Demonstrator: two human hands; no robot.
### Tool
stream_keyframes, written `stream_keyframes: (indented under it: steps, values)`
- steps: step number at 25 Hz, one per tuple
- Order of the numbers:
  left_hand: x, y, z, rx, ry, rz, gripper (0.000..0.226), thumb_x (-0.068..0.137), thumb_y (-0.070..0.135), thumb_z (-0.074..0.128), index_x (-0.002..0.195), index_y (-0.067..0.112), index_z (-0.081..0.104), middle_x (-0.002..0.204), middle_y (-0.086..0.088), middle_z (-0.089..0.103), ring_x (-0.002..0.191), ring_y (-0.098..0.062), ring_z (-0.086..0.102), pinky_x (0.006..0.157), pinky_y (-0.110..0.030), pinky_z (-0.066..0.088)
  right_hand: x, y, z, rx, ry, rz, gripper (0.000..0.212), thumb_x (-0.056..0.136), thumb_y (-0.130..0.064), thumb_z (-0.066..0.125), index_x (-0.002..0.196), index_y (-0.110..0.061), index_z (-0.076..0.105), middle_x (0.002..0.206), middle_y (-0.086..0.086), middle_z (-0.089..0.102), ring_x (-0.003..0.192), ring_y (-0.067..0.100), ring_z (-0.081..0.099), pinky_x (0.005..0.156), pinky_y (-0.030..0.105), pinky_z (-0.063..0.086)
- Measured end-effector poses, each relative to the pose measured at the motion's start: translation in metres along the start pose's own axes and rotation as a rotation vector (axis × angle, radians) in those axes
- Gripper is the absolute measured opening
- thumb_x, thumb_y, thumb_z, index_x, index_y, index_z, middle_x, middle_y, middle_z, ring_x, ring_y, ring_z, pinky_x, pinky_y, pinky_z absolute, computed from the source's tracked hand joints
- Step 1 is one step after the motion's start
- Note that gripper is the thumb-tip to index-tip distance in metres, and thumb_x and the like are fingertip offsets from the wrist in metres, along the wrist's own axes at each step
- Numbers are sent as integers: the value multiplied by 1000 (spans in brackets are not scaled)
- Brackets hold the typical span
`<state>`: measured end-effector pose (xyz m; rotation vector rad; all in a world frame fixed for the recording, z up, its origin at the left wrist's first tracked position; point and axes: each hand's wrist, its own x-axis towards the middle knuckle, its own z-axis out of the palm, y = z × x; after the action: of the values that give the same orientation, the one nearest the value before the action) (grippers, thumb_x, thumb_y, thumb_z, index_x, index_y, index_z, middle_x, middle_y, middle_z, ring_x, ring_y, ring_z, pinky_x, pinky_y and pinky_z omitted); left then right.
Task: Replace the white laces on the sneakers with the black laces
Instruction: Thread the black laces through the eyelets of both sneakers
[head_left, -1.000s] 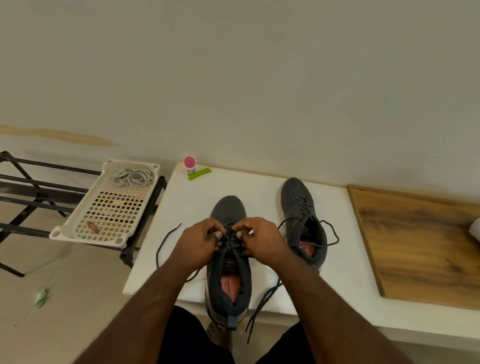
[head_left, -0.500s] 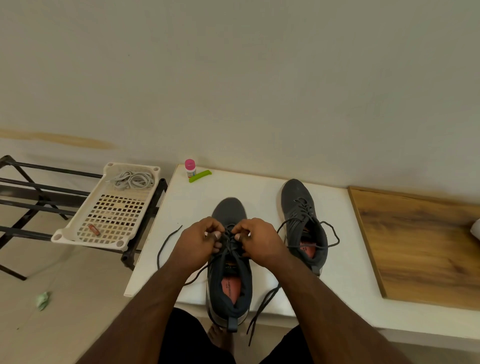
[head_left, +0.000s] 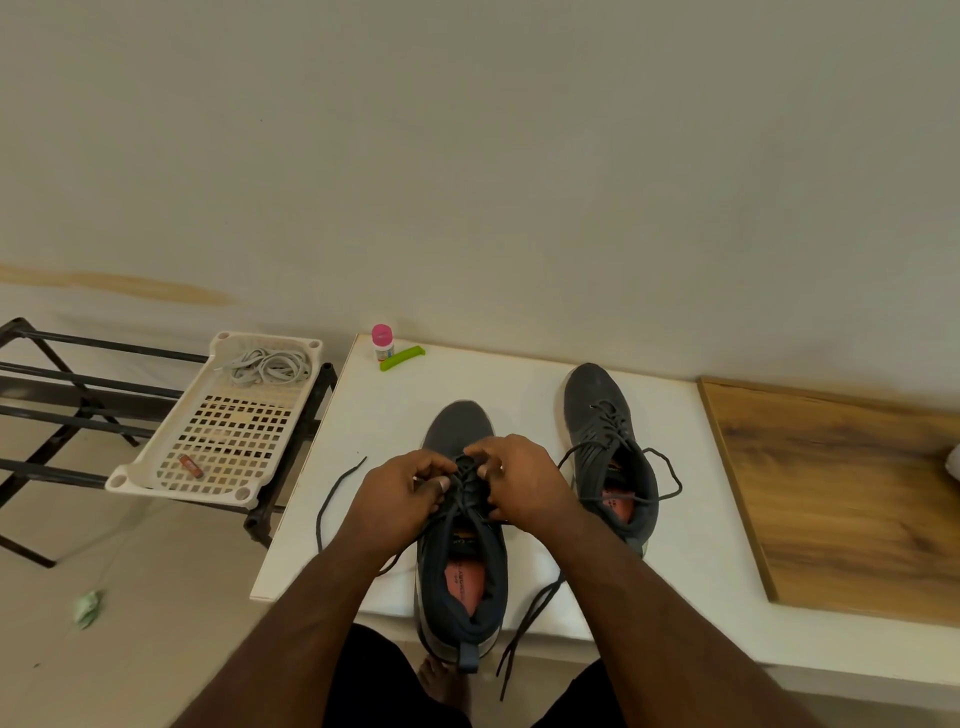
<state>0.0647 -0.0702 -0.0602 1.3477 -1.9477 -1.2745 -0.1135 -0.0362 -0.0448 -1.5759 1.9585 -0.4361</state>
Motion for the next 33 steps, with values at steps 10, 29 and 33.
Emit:
stream_keyframes:
  steps: [10,29,33]
  values:
    - [-2,0,1,55,22,38,22,93,16,63,104,32,72,94,18,70,86,-1,66,79,-16,51,3,-1,6,74,54,33,21,96,-7,52,104,-24,63,101,0,51,91,20,59,76,42,61]
    - [0,2,7,90,46,-7,21,93,19,61,111,27,70,96,11,70,91,-4,63,86,-26,52,-12,5,11,11,115,-85,19,96,-12,56,97,-21,71,95,-7,52,85,9,54,82,26,50]
    - [-1,1,8,95,53,-15,21,94,19,59,107,29,71,96,12,70,90,-2,63,83,-22,52,-13,4,19,117,184,4,21,97,-7,48,89,-25,56,97,-7,48,86,12,54,79,36,56]
